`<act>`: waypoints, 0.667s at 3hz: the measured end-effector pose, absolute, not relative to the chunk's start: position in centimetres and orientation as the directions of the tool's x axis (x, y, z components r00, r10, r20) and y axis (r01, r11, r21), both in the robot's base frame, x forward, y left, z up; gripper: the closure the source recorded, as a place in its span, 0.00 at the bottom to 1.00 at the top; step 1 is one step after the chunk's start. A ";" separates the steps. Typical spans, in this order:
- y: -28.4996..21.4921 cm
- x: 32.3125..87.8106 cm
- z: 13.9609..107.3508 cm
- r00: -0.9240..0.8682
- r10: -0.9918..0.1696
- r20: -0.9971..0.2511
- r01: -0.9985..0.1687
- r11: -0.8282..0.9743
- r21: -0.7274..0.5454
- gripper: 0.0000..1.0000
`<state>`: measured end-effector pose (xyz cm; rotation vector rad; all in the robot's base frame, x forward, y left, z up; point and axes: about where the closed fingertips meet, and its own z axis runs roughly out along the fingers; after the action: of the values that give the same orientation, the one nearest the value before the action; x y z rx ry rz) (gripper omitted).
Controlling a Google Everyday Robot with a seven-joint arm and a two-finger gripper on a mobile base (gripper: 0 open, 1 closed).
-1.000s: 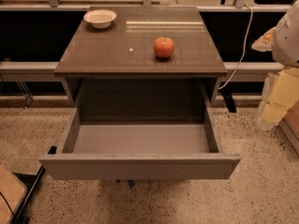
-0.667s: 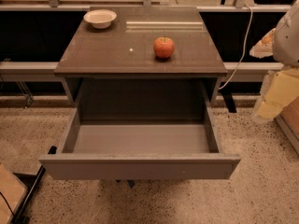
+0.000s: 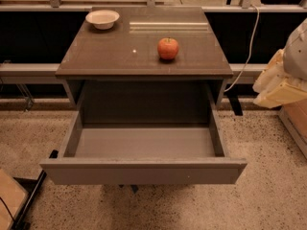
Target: Close top drawer
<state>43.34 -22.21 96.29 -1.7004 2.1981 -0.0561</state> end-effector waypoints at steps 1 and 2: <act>-21.9 43.5 95.7 -0.202 -0.949 -0.241 -0.936 0.260 -0.238 0.88; -21.1 43.7 91.2 -0.229 -0.932 -0.282 -0.944 0.283 -0.168 1.00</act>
Offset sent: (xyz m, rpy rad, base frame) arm 0.0063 0.0211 -0.1294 0.1289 0.1744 -0.0179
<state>43.66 -21.14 91.16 -1.7052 2.2321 0.0536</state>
